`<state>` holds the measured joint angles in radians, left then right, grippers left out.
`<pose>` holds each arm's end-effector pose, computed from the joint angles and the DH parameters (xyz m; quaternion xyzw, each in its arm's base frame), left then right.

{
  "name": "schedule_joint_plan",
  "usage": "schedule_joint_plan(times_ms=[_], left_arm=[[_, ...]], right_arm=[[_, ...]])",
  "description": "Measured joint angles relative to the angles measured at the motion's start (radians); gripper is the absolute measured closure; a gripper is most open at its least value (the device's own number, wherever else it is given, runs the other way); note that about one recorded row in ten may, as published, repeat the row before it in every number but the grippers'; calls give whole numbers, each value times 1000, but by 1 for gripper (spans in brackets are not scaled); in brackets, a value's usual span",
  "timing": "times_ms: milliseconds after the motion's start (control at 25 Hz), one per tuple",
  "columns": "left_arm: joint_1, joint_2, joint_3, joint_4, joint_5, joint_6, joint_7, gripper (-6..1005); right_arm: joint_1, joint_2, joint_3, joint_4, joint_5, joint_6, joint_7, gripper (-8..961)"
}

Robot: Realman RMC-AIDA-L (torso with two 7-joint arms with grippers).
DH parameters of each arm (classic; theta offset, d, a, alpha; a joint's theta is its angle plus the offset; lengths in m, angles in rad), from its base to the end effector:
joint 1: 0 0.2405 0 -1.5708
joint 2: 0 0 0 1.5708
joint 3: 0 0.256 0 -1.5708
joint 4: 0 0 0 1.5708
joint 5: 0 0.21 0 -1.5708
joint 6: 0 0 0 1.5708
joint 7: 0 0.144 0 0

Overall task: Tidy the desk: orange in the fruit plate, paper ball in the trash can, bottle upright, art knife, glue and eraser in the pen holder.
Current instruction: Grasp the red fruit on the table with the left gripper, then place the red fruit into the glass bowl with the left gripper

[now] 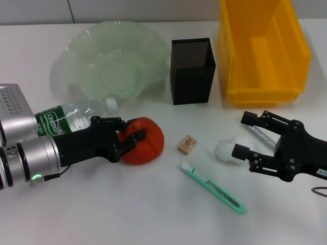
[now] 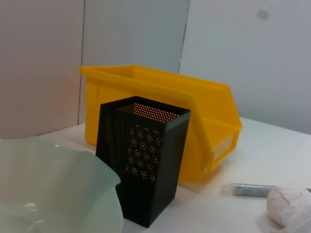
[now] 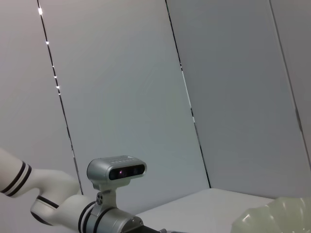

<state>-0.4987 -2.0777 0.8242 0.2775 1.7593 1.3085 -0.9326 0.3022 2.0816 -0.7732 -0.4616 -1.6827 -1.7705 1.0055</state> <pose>-0.2949 0.3019 -0.0650 -0.9328 -0.1932 -0.2373 0.1902 0.2872 0.2435 -0.0113 -0.8923 0.1651 0.3944 0.1452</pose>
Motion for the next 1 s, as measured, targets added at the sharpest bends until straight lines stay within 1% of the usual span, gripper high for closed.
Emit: schedule_joint_plan(times_ms=[200, 320, 440, 520, 640, 840, 1000], left_arm=[[-5, 1, 1, 8, -2, 10, -42, 737], [-5, 3, -3, 23, -3, 61, -60, 765], [4, 5, -12, 62, -30, 164, -87, 792], [13, 7, -15, 95, -87, 238, -101, 797], [23, 8, -16, 144, -159, 269, -120, 804], [21, 8, -16, 223, -226, 203, -151, 803], [2, 7, -16, 248, -276, 64, -156, 801]], right_arm=[[1, 0, 2, 9, 0, 1, 0, 146], [2, 0, 3, 9, 0, 2, 0, 147], [2, 0, 3, 9, 0, 2, 0, 147], [2, 0, 3, 9, 0, 2, 0, 146], [2, 0, 3, 9, 0, 2, 0, 145], [6, 1, 2, 9, 0, 2, -1, 145], [10, 3, -1, 18, 0, -1, -2, 145]])
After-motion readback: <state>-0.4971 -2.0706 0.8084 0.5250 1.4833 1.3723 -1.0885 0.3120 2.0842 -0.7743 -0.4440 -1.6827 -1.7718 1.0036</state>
